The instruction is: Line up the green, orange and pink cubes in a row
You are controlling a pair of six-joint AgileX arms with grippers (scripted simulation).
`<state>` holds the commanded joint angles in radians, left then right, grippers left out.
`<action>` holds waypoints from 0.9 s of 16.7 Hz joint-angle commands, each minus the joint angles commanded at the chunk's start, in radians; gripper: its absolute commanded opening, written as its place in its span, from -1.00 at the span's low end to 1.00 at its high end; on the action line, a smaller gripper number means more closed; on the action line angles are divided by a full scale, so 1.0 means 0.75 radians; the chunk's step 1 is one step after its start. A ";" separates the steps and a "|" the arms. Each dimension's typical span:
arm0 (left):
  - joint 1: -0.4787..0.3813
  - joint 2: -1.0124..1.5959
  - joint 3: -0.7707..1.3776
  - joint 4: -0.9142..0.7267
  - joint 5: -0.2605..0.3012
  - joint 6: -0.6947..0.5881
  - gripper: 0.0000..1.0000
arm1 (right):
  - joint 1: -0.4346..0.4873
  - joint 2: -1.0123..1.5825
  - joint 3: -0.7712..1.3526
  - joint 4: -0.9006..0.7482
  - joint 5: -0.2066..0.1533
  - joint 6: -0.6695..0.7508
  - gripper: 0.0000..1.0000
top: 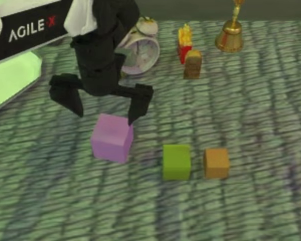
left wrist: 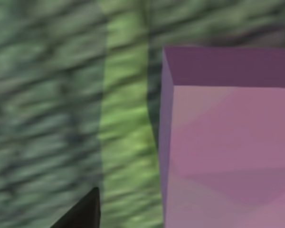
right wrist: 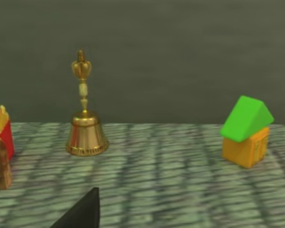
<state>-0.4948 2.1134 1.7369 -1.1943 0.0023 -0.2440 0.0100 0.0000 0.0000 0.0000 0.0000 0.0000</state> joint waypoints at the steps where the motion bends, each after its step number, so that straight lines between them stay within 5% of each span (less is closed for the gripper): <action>1: 0.005 0.004 0.002 -0.001 0.000 0.000 1.00 | 0.000 0.000 0.000 0.000 0.000 0.000 1.00; 15: 0.002 0.137 -0.276 0.413 0.001 0.004 1.00 | 0.000 0.000 0.000 0.000 0.000 0.000 1.00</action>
<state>-0.4930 2.2163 1.5300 -0.8845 0.0032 -0.2408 0.0100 0.0000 0.0000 0.0000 0.0000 0.0000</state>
